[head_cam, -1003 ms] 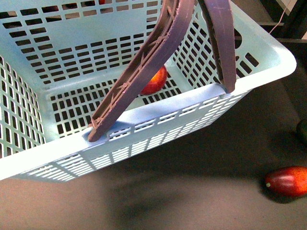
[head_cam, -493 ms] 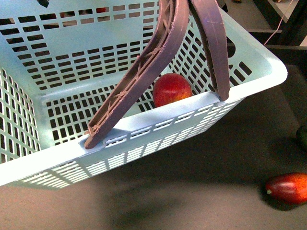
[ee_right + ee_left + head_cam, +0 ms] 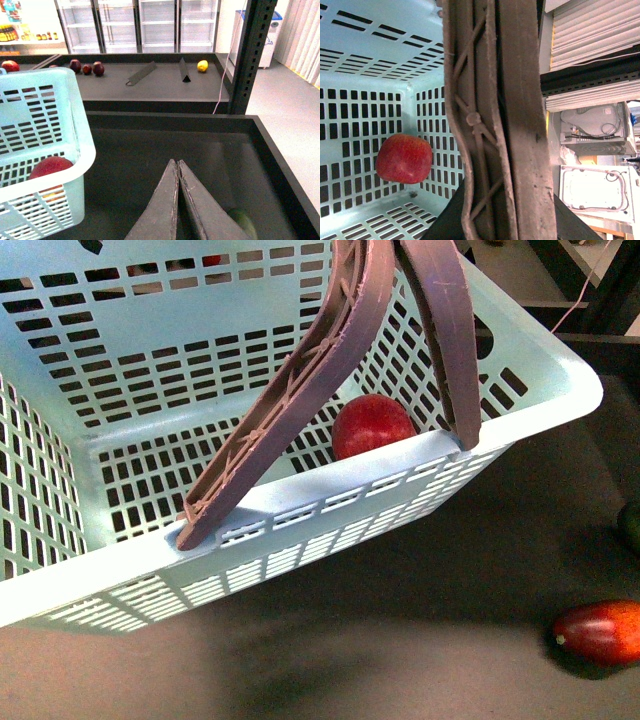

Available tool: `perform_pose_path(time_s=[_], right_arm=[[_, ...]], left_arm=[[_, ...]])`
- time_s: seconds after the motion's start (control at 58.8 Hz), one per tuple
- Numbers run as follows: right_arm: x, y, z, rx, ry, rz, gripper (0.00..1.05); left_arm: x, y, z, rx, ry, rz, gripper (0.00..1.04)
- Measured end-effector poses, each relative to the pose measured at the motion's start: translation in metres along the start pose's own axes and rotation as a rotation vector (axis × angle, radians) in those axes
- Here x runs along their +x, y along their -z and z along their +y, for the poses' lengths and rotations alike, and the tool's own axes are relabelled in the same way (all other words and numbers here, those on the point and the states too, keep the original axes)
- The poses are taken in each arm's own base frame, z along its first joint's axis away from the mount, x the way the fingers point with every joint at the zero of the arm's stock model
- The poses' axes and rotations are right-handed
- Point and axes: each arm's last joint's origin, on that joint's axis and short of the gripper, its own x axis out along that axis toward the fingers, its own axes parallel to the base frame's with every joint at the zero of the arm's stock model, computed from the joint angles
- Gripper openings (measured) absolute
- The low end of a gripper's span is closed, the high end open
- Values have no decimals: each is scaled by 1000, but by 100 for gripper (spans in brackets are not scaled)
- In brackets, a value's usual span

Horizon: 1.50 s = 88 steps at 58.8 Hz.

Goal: Pick apple with right arm and hold basket with left

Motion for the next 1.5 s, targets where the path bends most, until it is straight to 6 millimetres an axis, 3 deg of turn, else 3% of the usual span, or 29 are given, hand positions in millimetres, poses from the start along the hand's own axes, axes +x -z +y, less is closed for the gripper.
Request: perform_pose_path(time_s=[0.901,1.462,1.496], right_arm=[[-22,3,0,-1,1,6,3],[-22,3,0,0,1,6,96],[-22,3,0,0,1,6,97]], left_arm=[[0,0,0,-1,0,1,16],[0,0,0,0,0,0,16],[0,0,0,0,0,0,16]])
